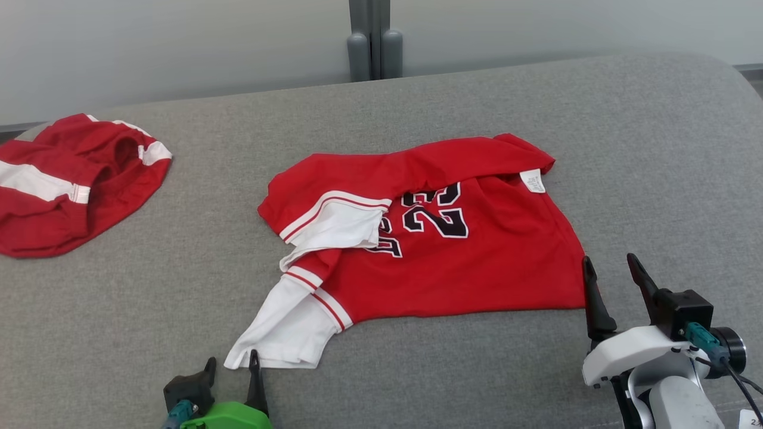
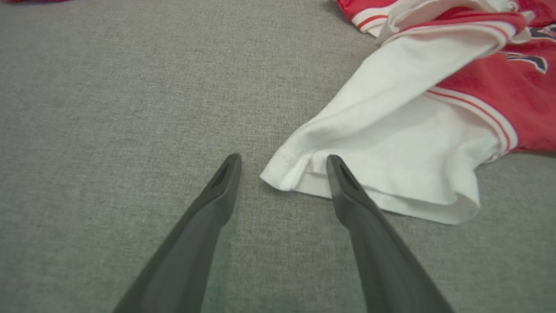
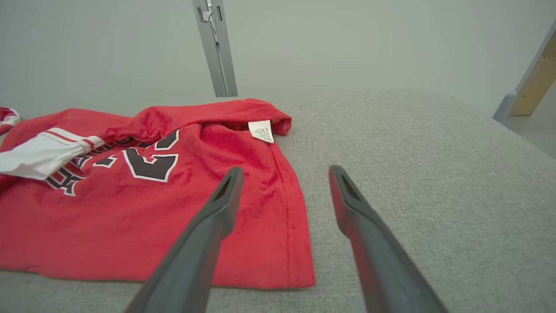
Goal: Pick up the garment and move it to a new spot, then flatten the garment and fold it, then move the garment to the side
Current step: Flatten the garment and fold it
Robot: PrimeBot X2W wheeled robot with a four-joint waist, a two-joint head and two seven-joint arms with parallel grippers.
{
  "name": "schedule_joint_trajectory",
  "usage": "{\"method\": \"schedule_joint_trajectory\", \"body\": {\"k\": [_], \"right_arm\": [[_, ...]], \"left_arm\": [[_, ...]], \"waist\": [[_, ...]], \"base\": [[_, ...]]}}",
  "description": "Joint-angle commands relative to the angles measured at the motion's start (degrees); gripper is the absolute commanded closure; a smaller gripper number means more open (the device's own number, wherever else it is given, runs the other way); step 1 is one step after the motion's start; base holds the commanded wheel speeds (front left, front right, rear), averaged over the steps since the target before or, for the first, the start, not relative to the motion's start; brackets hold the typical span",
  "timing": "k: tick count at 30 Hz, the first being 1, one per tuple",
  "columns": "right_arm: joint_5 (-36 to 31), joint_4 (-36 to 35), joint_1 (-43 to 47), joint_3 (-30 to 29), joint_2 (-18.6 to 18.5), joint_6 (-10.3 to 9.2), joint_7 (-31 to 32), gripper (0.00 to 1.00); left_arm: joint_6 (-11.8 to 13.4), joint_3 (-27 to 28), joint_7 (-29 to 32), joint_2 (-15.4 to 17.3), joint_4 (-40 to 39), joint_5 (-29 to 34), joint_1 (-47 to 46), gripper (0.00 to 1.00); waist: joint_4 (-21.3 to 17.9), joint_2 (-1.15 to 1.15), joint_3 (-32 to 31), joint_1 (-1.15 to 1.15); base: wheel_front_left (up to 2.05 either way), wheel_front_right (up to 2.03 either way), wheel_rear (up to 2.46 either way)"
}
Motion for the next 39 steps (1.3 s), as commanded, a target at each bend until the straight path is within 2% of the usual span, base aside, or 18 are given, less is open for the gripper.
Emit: {"method": "schedule_joint_trajectory", "body": {"k": [1,2,3,4,5,6,7,17,18,19,20,23,24,27,32,39], "right_arm": [[-0.4,0.4,-0.8,-0.2,-0.2,-0.09,-0.2,0.0],[-0.6,0.9,-0.9,-0.4,-0.2,-0.08,-0.2,0.0],[-0.8,1.4,-1.0,-0.6,-0.2,-0.08,-0.2,0.0],[-0.9,2.0,-1.2,-0.7,-0.2,-0.08,-0.2,0.0],[-1.0,2.7,-1.3,-1.0,-0.2,-0.08,-0.2,0.0],[-1.3,3.7,-1.5,-1.4,-0.2,-0.09,-0.2,0.0],[-1.4,4.6,-1.7,-1.7,-0.2,-0.08,-0.2,0.0],[-3.3,17.6,-6.7,-3.1,-0.1,-0.08,0.9,0.0],[-3.1,19.0,-7.3,-2.8,-0.1,-0.08,1.2,0.06],[-2.8,20.1,-7.7,-2.4,-0.1,-0.08,1.3,0.42],[-2.3,21.3,-8.0,-2.1,-0.2,-0.08,1.6,0.57],[-0.8,23.9,-8.6,-1.1,-0.2,-0.09,1.9,0.94],[-0.4,24.3,-8.8,-1.0,-0.1,-0.09,1.7,1.0],[0.7,24.4,-9.8,-0.5,-0.2,-0.09,0.9,1.0],[4.6,20.3,-10.2,1.0,-0.2,-0.09,0.0,1.0],[8.9,7.9,-8.6,3.0,-0.2,-0.08,-0.2,1.0]], "left_arm": [[0.3,0.3,-0.5,0.4,0.9,-0.1,-1.3,0.0],[0.2,0.4,-0.5,0.4,1.7,-0.3,-1.8,0.0],[-0.1,0.4,-0.4,0.4,2.5,-0.4,-2.2,0.04],[-0.3,0.3,-0.6,0.4,3.1,-0.4,-2.5,0.53],[-0.5,0.3,-0.6,0.3,3.6,-0.5,-2.8,0.72],[-0.8,0.2,-0.7,0.3,4.1,-0.6,-3.1,0.96],[-1.0,0.1,-0.6,0.3,4.4,-0.8,-3.4,1.0],[-2.3,-0.7,-1.5,0.2,1.0,-0.7,-4.1,1.0],[-2.2,-0.9,-1.5,0.2,0.3,-0.7,-3.9,1.0],[-2.2,-1.0,-1.5,0.2,-0.2,-0.6,-3.7,1.0],[-2.2,-1.2,-1.5,0.2,-0.7,-0.6,-3.5,1.0],[-2.2,-1.6,-1.6,0.1,-2.4,-0.7,-2.9,1.0],[-2.1,-1.7,-1.6,0.1,-2.9,-0.7,-2.7,1.0],[-3.7,-1.0,-1.5,0.1,-4.7,-4.8,-2.0,1.0],[-5.1,-1.7,-0.8,0.1,-8.7,-10.2,-2.2,1.0],[-5.0,-2.4,2.0,1.0,-18.9,-12.1,-3.0,1.0]], "waist": [[-0.5,0.0,1.0,0.0],[-0.6,0.0,1.2,0.0],[-0.6,0.0,1.4,0.0],[-0.6,0.0,1.6,0.0],[-0.6,0.0,1.7,0.0],[-0.5,0.0,1.9,0.0],[-0.4,0.0,2.1,0.0],[1.6,0.0,2.8,0.0],[1.8,0.0,2.7,0.0],[2.0,0.0,2.6,0.0],[2.3,0.0,2.5,0.0],[2.6,0.0,2.1,0.0],[2.7,0.0,1.9,0.0],[2.6,0.0,1.3,0.0],[1.7,0.0,-0.7,0.0],[0.0,0.0,-4.7,0.0]], "base": [[0.0,0.0,0.0],[0.0,0.0,0.0],[0.0,0.0,0.0],[0.0,0.0,0.0],[0.0,0.0,0.0],[0.0,0.0,0.0],[0.0,0.0,0.0],[0.0,0.0,0.0],[0.0,0.0,0.0],[0.0,0.0,0.0],[0.0,0.0,0.0],[0.0,0.0,0.0],[0.0,0.0,0.0],[0.0,0.0,0.0],[0.0,0.0,0.0],[0.0,0.0,0.0]]}}
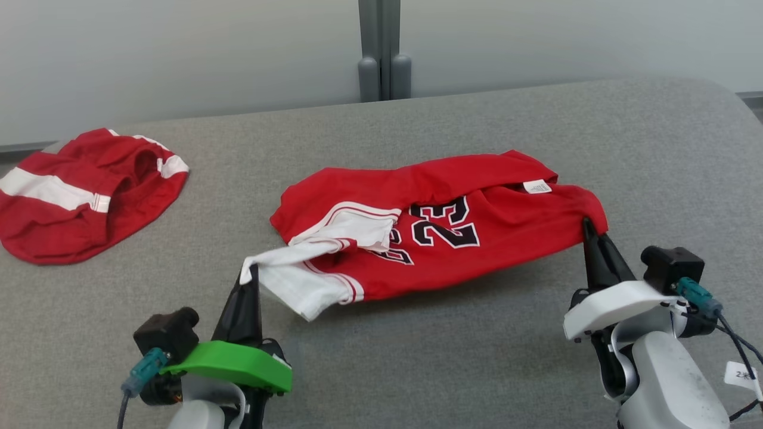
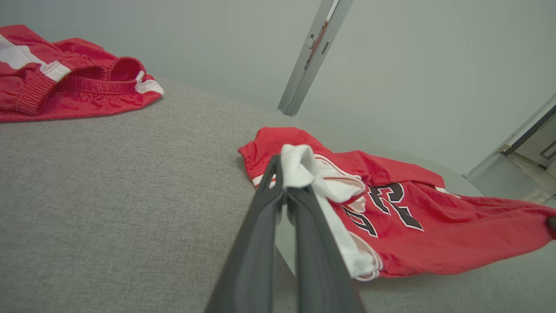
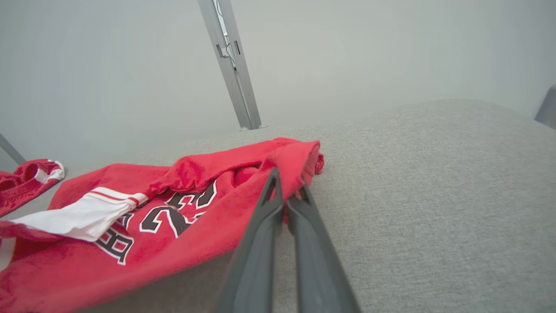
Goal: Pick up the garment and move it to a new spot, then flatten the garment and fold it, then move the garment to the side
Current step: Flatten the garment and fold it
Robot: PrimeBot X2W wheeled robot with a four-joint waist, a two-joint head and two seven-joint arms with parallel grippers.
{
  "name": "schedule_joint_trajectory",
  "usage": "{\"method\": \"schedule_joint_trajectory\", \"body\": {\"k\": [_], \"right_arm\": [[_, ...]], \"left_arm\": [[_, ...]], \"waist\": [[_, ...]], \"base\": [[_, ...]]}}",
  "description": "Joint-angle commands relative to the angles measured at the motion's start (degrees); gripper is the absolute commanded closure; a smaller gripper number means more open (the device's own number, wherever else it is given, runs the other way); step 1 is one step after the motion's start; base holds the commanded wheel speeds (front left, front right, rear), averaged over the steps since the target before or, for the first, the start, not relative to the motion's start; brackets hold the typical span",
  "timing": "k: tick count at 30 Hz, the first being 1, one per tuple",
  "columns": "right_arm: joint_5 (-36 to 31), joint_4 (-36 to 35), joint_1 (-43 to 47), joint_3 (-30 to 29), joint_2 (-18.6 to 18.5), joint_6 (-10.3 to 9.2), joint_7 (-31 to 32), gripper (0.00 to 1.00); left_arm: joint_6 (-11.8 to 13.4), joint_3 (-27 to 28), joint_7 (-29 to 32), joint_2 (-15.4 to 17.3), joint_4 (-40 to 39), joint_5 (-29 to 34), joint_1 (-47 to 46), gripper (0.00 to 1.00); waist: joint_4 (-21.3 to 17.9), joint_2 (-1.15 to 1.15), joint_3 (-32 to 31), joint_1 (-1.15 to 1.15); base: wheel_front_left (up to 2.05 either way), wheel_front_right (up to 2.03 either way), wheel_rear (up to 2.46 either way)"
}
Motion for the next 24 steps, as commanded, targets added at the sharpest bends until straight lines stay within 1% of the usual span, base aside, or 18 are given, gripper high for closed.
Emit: {"method": "schedule_joint_trajectory", "body": {"k": [1,5,11,13,18,22,24], "right_arm": [[0.6,-2.9,1.3,-0.1,-0.2,-0.08,-0.2,1.0],[1.3,-12.8,2.6,-1.0,-0.2,-0.08,-0.2,1.0],[1.6,-29.6,5.1,-3.0,-0.2,-0.08,1.9,1.0],[1.3,-35.4,6.1,-3.7,-0.2,-0.07,3.2,1.0],[0.8,-49.2,8.2,-5.9,-0.2,-0.07,6.7,1.0],[0.0,-56.9,9.1,-6.8,-0.2,-0.07,9.4,1.0],[0.0,-59.5,9.3,-7.1,-0.2,-0.07,10.7,1.0]], "left_arm": [[0.3,0.2,0.8,0.8,-2.7,-0.3,-0.6,1.0],[0.9,1.2,4.2,1.8,-12.4,-2.1,0.0,1.0],[2.7,3.7,11.0,2.8,-30.6,-7.4,1.3,1.0],[3.8,4.3,13.5,2.8,-36.9,-9.6,1.6,1.0],[6.7,5.7,19.0,3.7,-51.8,-12.5,0.4,1.0],[8.5,6.3,22.3,4.8,-59.1,-12.7,-2.1,1.0],[9.2,6.2,24.0,5.0,-60.7,-13.3,-3.8,1.0]], "waist": [[-1.2,0.0,-2.3,0.0],[-2.0,0.0,-4.0,0.0],[-3.1,0.0,-5.4,0.0],[-3.5,0.0,-5.6,0.0],[-4.3,0.0,-5.4,0.0],[-4.8,0.0,-4.4,0.0],[-4.8,0.0,-3.5,0.0]], "base": [[0.0,0.0,0.0],[0.0,0.0,0.0],[0.0,0.0,0.0],[0.0,0.0,0.0],[0.0,0.0,0.0],[0.0,0.0,0.0],[0.0,0.0,0.0]]}}
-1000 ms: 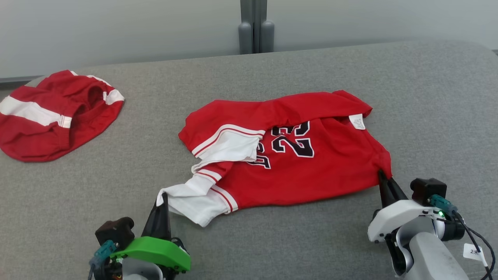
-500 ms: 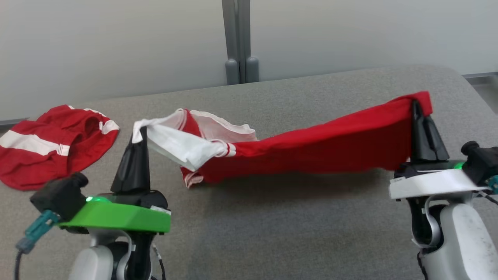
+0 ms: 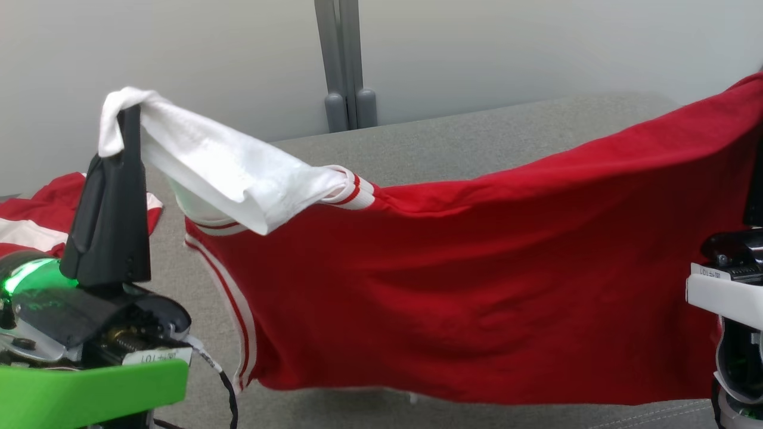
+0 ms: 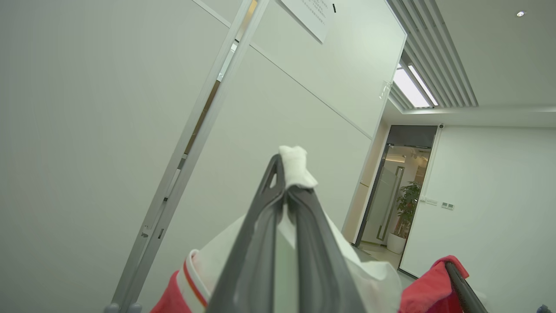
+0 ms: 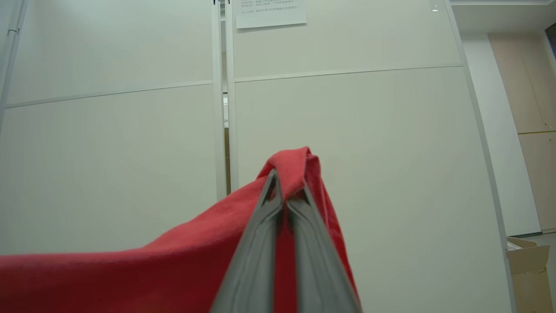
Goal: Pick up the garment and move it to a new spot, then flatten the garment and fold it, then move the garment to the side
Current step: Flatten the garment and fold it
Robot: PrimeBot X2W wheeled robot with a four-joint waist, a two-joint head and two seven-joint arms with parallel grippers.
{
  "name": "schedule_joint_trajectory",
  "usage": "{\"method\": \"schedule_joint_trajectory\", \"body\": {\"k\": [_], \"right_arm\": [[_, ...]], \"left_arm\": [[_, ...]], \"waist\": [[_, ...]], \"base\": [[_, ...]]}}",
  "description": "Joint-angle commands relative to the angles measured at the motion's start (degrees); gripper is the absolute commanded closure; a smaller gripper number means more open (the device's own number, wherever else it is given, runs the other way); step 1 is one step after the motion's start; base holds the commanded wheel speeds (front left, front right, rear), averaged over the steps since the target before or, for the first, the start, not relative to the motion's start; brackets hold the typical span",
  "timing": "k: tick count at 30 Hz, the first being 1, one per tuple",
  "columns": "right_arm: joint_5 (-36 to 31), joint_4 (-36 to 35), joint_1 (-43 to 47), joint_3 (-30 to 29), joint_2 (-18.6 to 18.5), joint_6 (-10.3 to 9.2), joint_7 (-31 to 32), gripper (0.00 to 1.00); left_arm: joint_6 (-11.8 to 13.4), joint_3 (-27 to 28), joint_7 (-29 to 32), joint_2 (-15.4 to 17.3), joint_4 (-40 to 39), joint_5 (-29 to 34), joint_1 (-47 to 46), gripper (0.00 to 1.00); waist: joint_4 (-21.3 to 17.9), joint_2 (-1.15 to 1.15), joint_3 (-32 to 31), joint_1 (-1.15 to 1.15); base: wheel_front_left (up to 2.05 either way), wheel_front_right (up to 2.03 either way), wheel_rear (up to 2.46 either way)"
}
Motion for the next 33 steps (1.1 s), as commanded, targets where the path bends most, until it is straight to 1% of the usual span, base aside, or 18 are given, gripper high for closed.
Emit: {"method": "schedule_joint_trajectory", "body": {"k": [1,3,5,9,13,15,17,20,22,23,25,27,28,30,33], "right_arm": [[-0.4,-0.9,0.9,-0.1,-0.1,-0.06,0.9,1.0],[-0.5,-1.4,0.5,-0.1,-0.1,-0.06,2.4,1.0],[-1.5,0.1,-0.8,0.4,-0.1,-0.06,3.6,1.0],[-0.6,6.3,-6.5,2.8,-0.1,-0.06,4.6,1.0],[-1.1,17.0,-21.1,6.6,-0.2,-0.06,5.0,1.0],[-2.4,23.7,-30.8,7.6,-0.7,-0.06,4.8,1.0],[-3.1,29.5,-39.4,8.1,-0.7,-0.06,4.4,1.0],[-4.3,41.3,-53.3,7.8,-0.6,-0.06,3.7,1.0],[-5.7,48.9,-61.1,6.3,-0.5,-0.07,3.0,1.0],[-7.6,52.7,-65.0,5.6,-0.5,-0.07,2.6,1.0],[-10.9,58.5,-70.9,3.9,-0.4,-0.07,1.3,1.0],[-13.5,63.0,-74.5,2.4,-0.3,-0.07,-0.4,1.0],[-14.5,64.6,-75.8,1.9,-0.3,-0.07,-1.2,1.0],[-15.7,68.4,-77.3,1.3,-0.2,-0.07,-4.0,1.0],[-17.1,74.3,-75.7,1.1,-0.1,-0.06,-7.5,1.0]], "left_arm": [[0.4,0.4,0.9,0.8,-0.1,0.0,-2.0,1.0],[0.9,0.4,2.1,1.1,0.4,0.1,-4.1,1.0],[0.7,0.5,3.3,2.4,2.4,1.4,-7.0,1.0],[-0.1,-0.4,4.7,3.1,8.7,1.9,-14.5,1.0],[-1.0,-0.9,6.3,4.3,20.8,4.6,-28.9,1.0],[-1.5,-1.4,6.4,4.3,28.5,6.2,-38.9,1.0],[-1.4,-1.3,5.7,4.1,34.8,8.2,-47.5,1.0],[-1.4,-1.3,2.4,4.4,46.1,12.2,-61.1,1.0],[-0.9,-1.3,-0.8,3.6,52.9,14.0,-68.2,1.0],[-0.7,-1.2,-2.8,3.0,56.1,15.0,-71.5,1.0],[-0.8,-1.2,-6.0,1.5,60.7,15.1,-75.4,1.0],[-1.3,-1.1,-8.7,-0.2,63.5,14.3,-76.8,1.0],[-1.5,-0.8,-9.5,-0.5,64.2,13.9,-77.0,1.0],[-3.1,-0.7,-12.2,-0.7,66.1,13.4,-75.9,1.0],[-5.3,0.8,-16.7,-1.5,69.8,11.1,-72.2,1.0]], "waist": [[-0.1,0.0,1.2,0.0],[0.0,0.0,3.0,0.0],[0.1,0.0,5.5,0.0],[0.2,0.0,11.9,0.0],[0.2,0.0,19.9,0.0],[0.6,0.0,23.8,0.0],[0.7,0.0,26.6,0.0],[0.6,0.0,29.7,0.0],[1.1,0.0,31.2,0.0],[1.5,0.0,32.1,0.0],[2.6,0.0,34.1,0.0],[3.8,0.0,36.6,0.0],[4.3,0.0,38.0,0.0],[5.0,0.0,40.4,0.0],[5.7,0.0,42.9,0.0]], "base": [[0.0,0.0,0.0],[0.0,0.0,0.0],[0.0,0.0,0.0],[0.0,0.0,0.0],[0.0,0.0,0.0],[0.0,0.0,0.0],[0.0,0.0,0.0],[0.0,0.0,0.0],[0.0,0.0,0.0],[0.0,0.0,0.0],[0.0,0.0,0.0],[0.0,0.0,0.0],[0.0,0.0,0.0],[0.0,0.0,0.0],[0.0,0.0,0.0]]}}
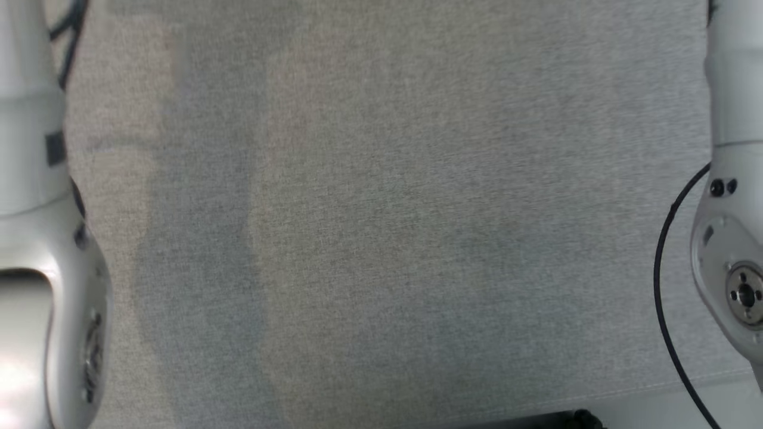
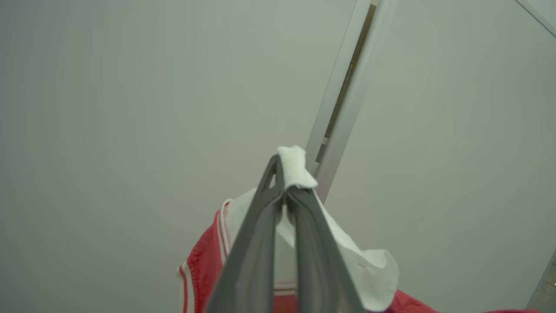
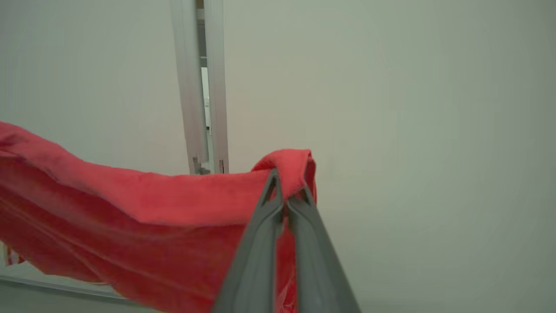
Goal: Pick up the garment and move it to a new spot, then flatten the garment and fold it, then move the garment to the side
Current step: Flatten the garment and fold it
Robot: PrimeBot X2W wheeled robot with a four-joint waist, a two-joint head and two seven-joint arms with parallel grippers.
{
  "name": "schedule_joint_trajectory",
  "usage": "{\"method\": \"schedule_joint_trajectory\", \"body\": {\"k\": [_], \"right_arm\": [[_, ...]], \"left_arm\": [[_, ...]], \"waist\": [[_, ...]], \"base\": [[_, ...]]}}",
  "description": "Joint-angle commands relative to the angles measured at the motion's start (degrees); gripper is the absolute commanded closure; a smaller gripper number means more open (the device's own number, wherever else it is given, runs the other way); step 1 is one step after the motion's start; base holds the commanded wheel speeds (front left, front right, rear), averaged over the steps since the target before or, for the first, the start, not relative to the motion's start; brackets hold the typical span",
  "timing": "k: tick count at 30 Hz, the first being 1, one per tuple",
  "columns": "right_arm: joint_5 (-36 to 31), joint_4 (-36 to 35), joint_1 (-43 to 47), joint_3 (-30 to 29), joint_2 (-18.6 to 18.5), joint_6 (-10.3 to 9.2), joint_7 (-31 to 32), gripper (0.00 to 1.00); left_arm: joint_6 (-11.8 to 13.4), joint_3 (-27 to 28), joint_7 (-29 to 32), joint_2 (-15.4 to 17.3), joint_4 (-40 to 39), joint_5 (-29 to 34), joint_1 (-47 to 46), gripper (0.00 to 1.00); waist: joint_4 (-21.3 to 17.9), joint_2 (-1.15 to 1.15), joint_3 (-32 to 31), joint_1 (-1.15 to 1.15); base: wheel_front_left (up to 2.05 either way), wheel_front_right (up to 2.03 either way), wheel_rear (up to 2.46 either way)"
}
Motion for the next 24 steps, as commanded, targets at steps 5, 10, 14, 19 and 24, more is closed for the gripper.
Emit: {"method": "schedule_joint_trajectory", "body": {"k": [5,10,14,19,24], "right_arm": [[-1.0,6.7,5.4,-0.6,-0.1,-0.07,-3.4,1.0],[1.8,5.3,9.4,-0.8,-0.1,-0.07,-3.8,1.0],[4.4,0.8,13.7,-0.1,-0.3,-0.07,-3.8,1.0],[7.8,-3.6,19.6,1.3,-0.8,-0.07,-3.8,1.0],[10.6,-7.2,27.7,2.9,-1.5,-0.07,-3.8,1.0]], "left_arm": [[-4.4,0.3,-5.6,-0.9,3.8,-2.6,10.3,1.0],[-6.4,2.0,-8.6,-1.0,2.5,-4.9,18.4,1.0],[-7.4,2.0,-9.4,-0.8,0.1,-5.2,23.5,1.0],[-7.9,1.6,-9.6,-0.7,-2.7,-5.4,29.6,1.0],[-8.8,0.1,-10.0,-0.5,-4.7,-5.4,37.9,1.0]], "waist": [[3.4,0.0,7.9,-0.01],[3.2,0.0,7.4,-0.01],[3.4,0.0,5.5,-0.01],[3.7,0.0,1.3,-0.01],[3.7,0.0,-5.5,-0.01]], "base": [[0.0,0.0,0.0],[0.0,0.0,0.0],[0.0,0.0,0.0],[0.0,0.0,0.0],[0.0,0.0,0.0]]}}
